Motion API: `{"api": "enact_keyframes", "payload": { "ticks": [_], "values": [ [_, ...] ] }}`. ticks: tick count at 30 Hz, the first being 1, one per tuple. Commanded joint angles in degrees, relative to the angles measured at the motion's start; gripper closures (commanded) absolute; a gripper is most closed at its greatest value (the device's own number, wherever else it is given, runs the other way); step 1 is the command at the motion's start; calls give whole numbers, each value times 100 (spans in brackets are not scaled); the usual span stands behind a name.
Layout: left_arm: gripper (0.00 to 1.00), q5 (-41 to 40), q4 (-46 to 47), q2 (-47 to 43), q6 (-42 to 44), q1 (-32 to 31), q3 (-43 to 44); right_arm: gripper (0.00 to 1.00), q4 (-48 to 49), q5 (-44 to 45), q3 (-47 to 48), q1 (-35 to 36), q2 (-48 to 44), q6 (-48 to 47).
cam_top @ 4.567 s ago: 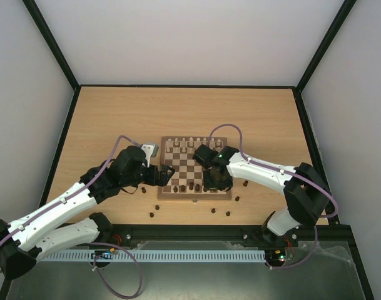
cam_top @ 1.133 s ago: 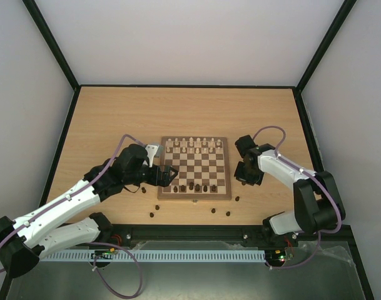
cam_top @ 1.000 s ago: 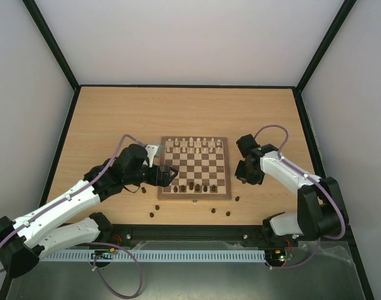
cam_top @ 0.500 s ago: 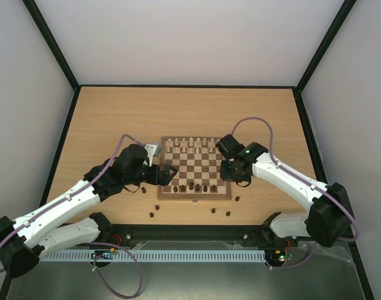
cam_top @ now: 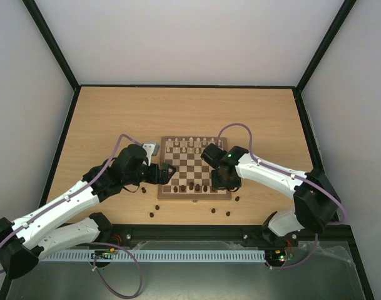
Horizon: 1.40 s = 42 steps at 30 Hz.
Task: Set up the chess pieces on the board
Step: Place the chess piece on the chessboard.
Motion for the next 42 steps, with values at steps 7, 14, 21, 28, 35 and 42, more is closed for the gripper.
{"api": "enact_keyframes", "payload": {
  "ticks": [7,14,21,28,35,42],
  "values": [
    [1,-88,-107,-153,-67,30,-77,87,-42,-46,-70,76,108,135],
    [1,-73,-114,-173,-61,31,-86,86,64,-78,-130,82,177,126],
    [1,-87,-125,-216,-62,30,-108,82,111,-98,-144,84,243,117],
    [1,-73,-98,-189,-65,30,-128,79,102,-92,-193,88,243,125],
    [1,-125,-122,-148,-68,30,-99,72,-35,-78,-41,84,49,123],
    [1,-360,-154,42,-134,39,-85,46,-453,113,529,84,-650,71]
  ]
}}
